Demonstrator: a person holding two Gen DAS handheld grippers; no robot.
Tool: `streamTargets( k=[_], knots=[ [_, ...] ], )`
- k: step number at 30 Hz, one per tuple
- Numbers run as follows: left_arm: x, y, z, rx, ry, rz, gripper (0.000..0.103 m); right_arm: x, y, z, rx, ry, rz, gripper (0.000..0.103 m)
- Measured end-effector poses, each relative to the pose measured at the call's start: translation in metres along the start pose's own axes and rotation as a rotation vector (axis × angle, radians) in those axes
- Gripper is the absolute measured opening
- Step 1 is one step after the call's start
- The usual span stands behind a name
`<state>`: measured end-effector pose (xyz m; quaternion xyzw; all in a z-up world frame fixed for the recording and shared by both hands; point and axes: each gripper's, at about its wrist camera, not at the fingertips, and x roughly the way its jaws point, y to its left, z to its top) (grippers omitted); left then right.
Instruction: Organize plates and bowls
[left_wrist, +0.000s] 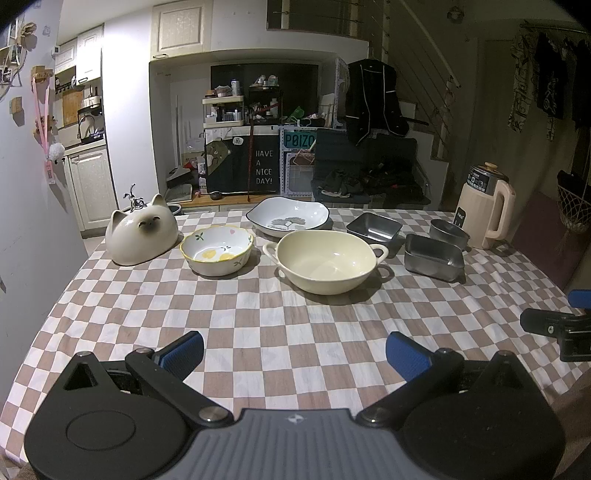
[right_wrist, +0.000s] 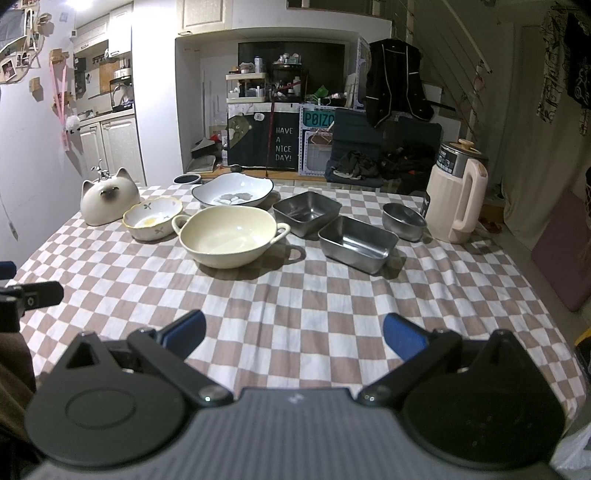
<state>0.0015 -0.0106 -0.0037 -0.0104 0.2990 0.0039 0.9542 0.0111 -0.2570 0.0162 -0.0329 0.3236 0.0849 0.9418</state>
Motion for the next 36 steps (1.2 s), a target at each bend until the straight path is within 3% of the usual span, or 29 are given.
streamTargets(
  k=[22, 27, 36],
  knots=[
    [0.001, 0.006, 0.001, -0.02, 0.004, 0.022, 0.103, 0.002, 0.003, 0.001, 0.016, -0.018, 0.004, 0.103],
    [-0.003, 0.015, 0.009, -0.043, -0.03, 0.035, 0.103, 0.006, 0.001, 0.006, 0.042, -0.033, 0.003, 0.103],
    [-0.001, 0.035, 0.036, -0.047, -0.124, 0.087, 0.103, 0.014, 0.013, 0.025, 0.036, -0.151, 0.002, 0.103]
  ],
)
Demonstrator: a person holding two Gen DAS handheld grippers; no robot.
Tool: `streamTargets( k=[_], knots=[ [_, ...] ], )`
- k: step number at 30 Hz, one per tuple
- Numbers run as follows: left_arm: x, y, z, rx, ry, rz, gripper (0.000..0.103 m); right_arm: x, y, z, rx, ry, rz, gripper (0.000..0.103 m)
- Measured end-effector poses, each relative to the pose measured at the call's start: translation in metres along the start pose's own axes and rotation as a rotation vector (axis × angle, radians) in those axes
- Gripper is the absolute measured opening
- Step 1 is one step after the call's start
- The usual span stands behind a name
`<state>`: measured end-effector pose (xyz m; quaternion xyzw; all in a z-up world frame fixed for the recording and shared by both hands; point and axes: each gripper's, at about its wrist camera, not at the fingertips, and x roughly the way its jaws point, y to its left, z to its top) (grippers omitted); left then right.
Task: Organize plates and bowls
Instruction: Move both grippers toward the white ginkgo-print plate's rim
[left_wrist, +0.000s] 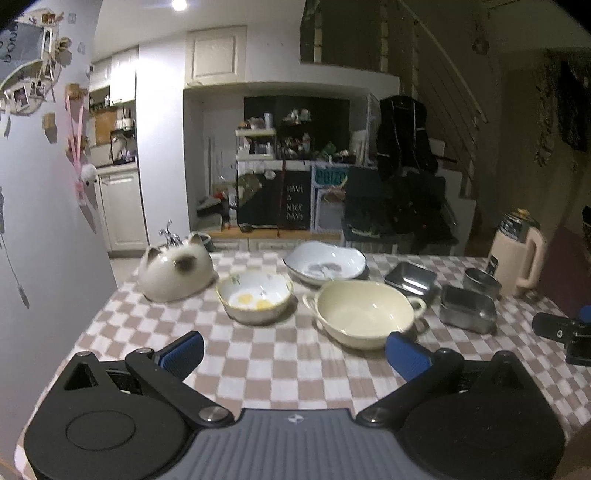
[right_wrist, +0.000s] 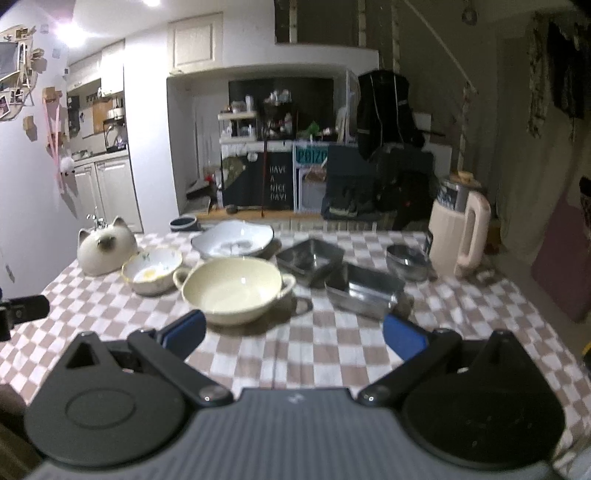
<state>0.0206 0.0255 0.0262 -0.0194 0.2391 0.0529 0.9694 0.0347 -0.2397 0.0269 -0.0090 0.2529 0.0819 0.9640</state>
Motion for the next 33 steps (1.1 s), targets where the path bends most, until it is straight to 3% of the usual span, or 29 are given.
streamTargets(
  k=[7, 13, 19, 23, 33],
  knots=[
    [0.022, 0.011, 0.02, 0.003, -0.027, 0.015, 0.103, 0.023, 0.013, 0.016, -0.067, -0.071, -0.011, 0.103],
    [0.051, 0.012, 0.042, 0.074, -0.094, 0.034, 0.103, 0.049, 0.014, 0.037, -0.063, -0.088, 0.011, 0.103],
    [0.09, 0.007, 0.064, 0.116, -0.128, 0.071, 0.103, 0.082, 0.001, 0.062, 0.019, -0.122, 0.003, 0.103],
    [0.119, 0.002, 0.079, 0.141, -0.124, 0.054, 0.103, 0.108, -0.007, 0.071, 0.075, -0.144, -0.013, 0.103],
    [0.202, -0.01, 0.104, 0.164, -0.089, 0.032, 0.103, 0.176, -0.012, 0.077, 0.059, -0.12, -0.049, 0.103]
  ],
)
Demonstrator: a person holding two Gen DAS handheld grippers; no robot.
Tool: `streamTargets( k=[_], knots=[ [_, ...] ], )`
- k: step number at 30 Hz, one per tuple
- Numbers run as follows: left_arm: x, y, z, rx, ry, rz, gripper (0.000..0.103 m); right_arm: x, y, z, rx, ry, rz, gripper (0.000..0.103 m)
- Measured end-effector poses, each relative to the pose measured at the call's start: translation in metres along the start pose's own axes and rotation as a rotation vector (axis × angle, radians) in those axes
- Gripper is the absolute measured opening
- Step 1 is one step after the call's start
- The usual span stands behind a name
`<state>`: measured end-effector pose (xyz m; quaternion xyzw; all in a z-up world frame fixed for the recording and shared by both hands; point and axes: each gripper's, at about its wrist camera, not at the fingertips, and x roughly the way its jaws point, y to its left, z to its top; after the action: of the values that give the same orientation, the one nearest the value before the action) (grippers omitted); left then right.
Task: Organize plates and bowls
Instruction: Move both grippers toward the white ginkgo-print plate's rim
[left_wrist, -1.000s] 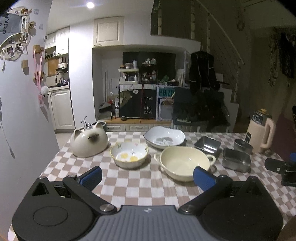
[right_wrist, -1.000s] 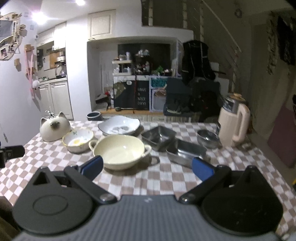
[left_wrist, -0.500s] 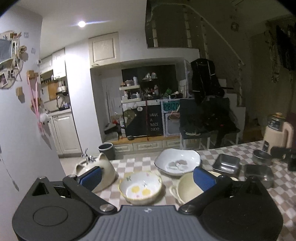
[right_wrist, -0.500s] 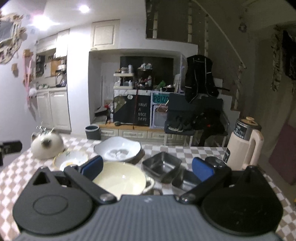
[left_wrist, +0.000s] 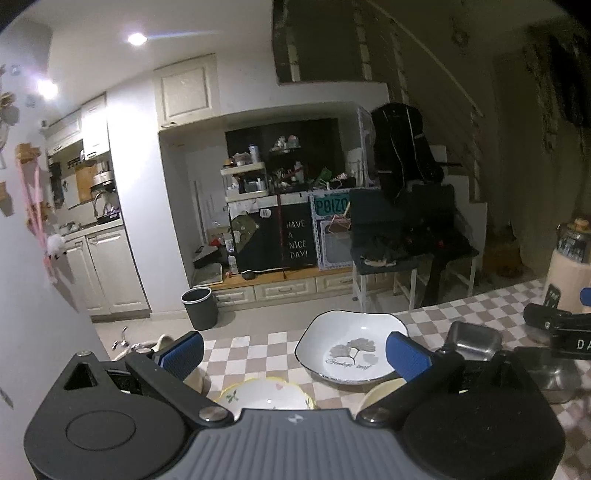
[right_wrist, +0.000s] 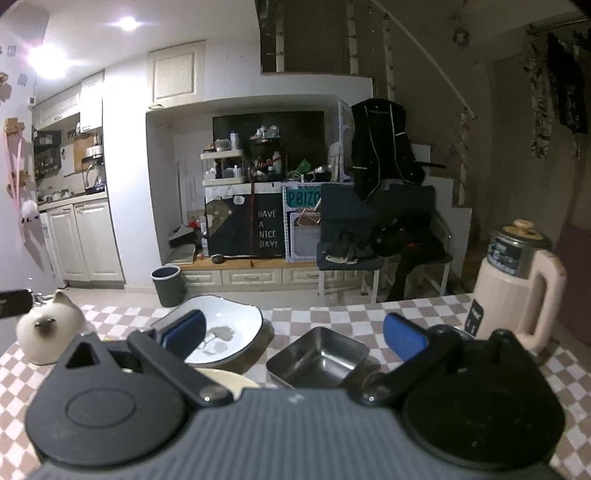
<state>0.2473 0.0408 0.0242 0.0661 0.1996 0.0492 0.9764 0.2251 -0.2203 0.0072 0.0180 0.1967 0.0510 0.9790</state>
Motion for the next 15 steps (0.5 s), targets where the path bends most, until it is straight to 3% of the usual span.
streamTargets(
  k=[7, 15],
  knots=[
    [0.073, -0.003, 0.017, 0.003, 0.055, -0.096, 0.103, 0.052, 0.008, 0.002, 0.084, 0.02, -0.001, 0.103],
    [0.148, 0.002, 0.041, 0.105, 0.114, -0.056, 0.103, 0.119, 0.021, 0.001, 0.142, 0.085, 0.039, 0.103]
  ],
)
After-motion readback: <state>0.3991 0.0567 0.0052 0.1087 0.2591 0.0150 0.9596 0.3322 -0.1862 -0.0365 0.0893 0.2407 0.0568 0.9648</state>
